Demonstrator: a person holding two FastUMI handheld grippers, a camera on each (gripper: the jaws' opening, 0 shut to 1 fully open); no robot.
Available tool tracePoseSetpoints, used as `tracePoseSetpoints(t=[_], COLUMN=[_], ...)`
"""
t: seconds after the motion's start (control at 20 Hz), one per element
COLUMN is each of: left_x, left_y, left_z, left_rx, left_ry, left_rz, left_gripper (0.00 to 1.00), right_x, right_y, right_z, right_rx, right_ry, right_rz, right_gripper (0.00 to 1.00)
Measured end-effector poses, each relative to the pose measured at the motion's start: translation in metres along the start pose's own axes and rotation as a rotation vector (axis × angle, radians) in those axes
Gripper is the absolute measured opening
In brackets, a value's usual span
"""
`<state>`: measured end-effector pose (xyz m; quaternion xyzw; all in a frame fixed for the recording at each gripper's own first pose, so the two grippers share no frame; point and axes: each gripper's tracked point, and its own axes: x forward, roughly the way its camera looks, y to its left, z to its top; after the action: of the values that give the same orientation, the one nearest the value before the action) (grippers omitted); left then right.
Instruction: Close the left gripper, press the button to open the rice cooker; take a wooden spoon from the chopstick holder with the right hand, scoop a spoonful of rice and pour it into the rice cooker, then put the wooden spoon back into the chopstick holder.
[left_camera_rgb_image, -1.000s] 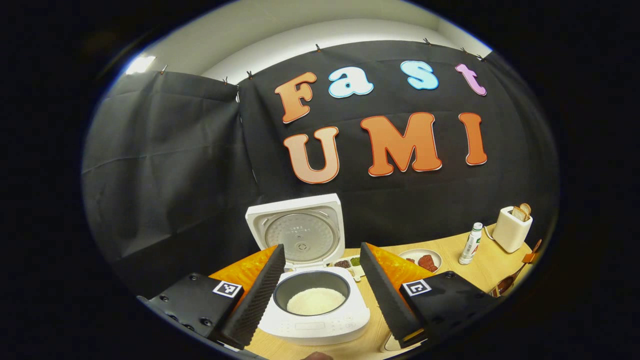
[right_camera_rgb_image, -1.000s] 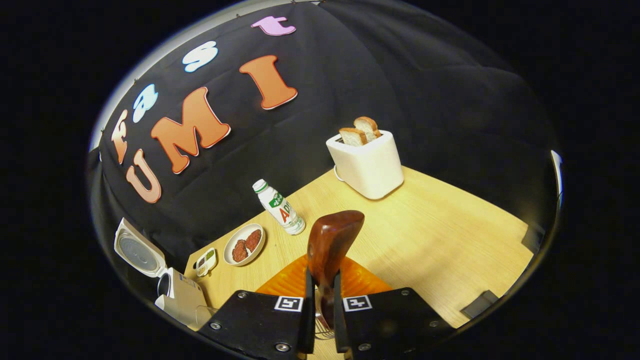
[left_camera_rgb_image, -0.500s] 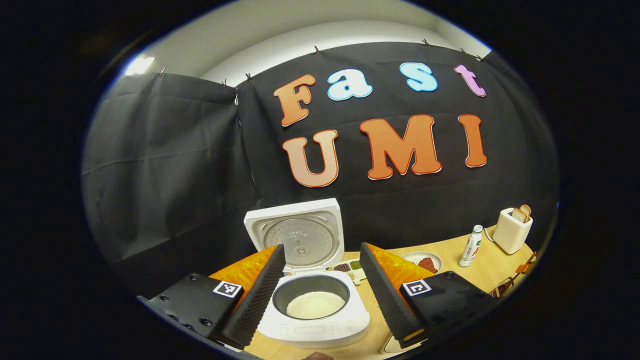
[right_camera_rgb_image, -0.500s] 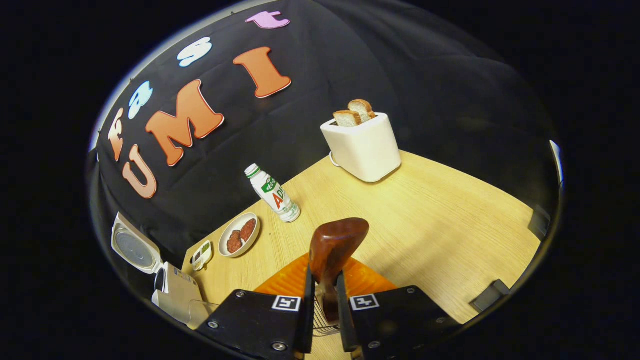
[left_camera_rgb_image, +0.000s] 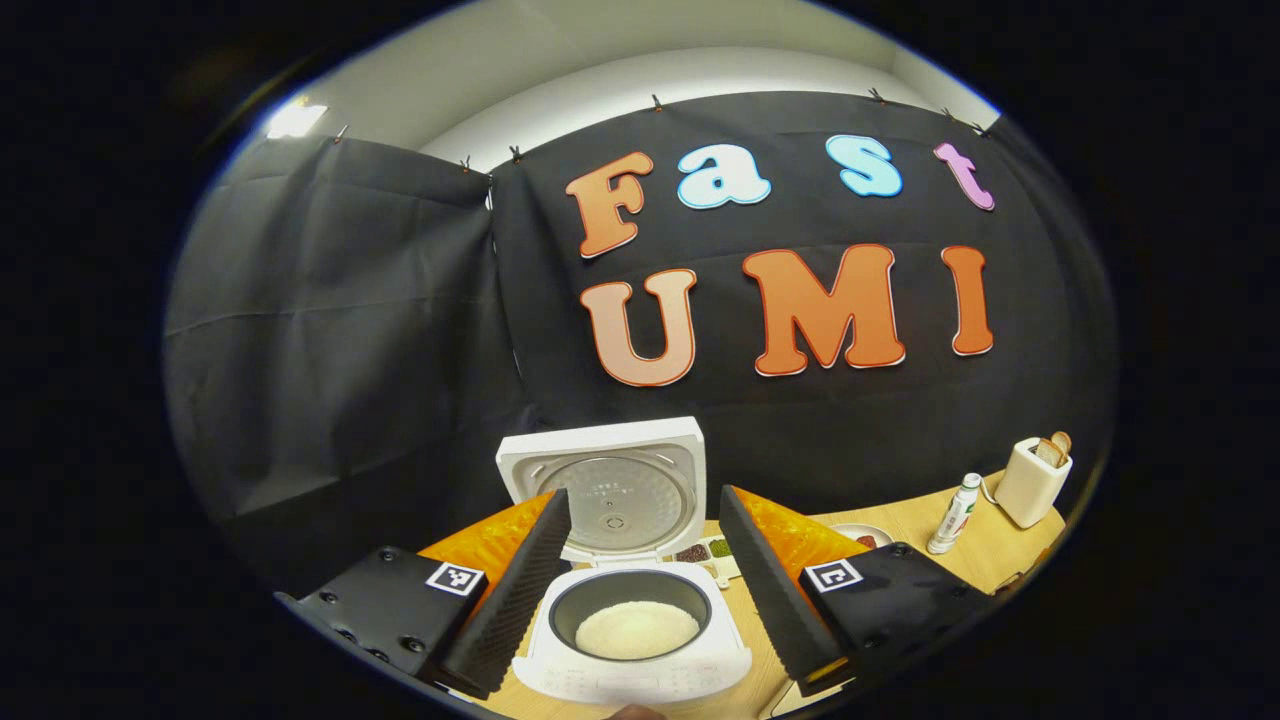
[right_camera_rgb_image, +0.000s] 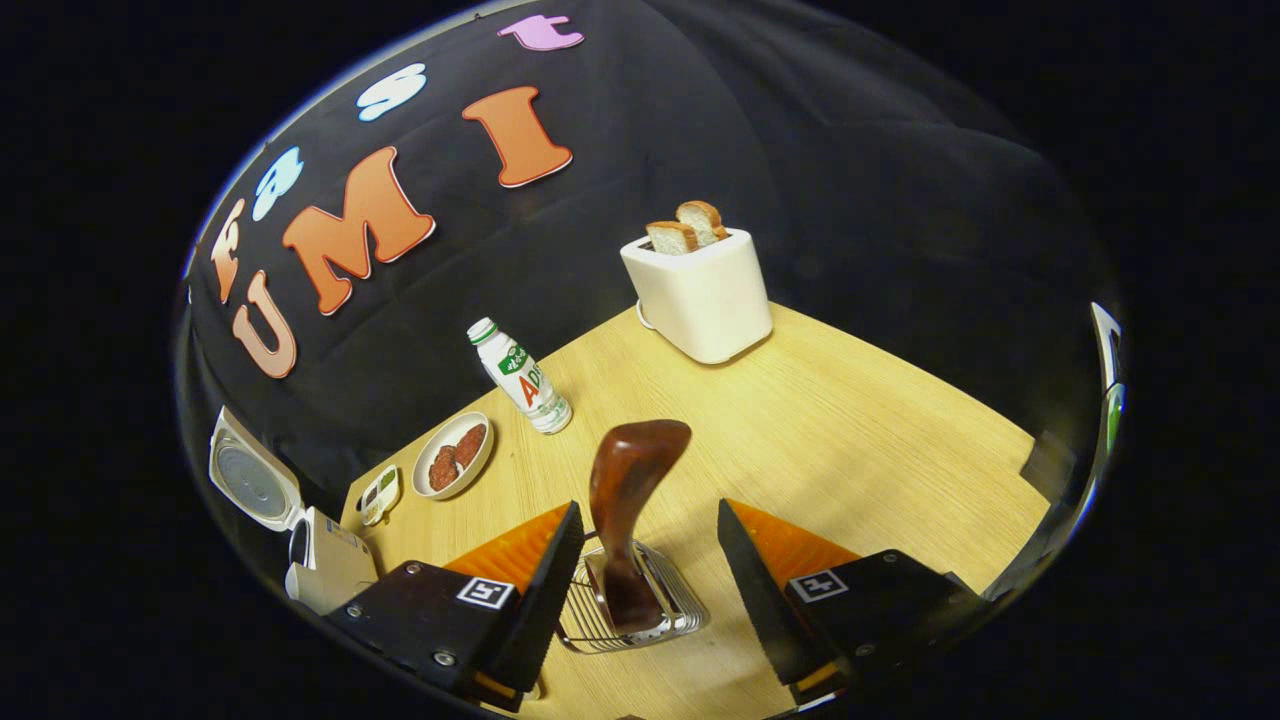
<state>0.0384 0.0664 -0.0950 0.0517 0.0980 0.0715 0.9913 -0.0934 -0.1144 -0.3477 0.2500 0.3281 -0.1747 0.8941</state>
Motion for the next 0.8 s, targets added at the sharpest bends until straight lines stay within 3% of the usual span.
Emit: tracePoseSetpoints(t=[0.25,0.55,0.8], left_x=[0.043,0.107,0.164], left_y=[0.020,0.049,0.063], left_z=[0.018,0.045,0.041], left_rx=[-0.108,-0.165,-0.211], left_ry=[0.049,0.111,0.203], left_rz=[-0.016,-0.005,0.017], left_gripper=[0.98,1.00,0.97], right_x=[-0.036,-0.089,-0.119], right_y=[-0.015,-0.004,-0.005], right_z=[0.035,0.097,0.127], right_rx=[-0.092,-0.227,-0.243], right_ry=[-0.082,-0.241,-0.327], right_rz=[-0.050,-0.069,-0.118], right_gripper=[0.94,0.95,0.95])
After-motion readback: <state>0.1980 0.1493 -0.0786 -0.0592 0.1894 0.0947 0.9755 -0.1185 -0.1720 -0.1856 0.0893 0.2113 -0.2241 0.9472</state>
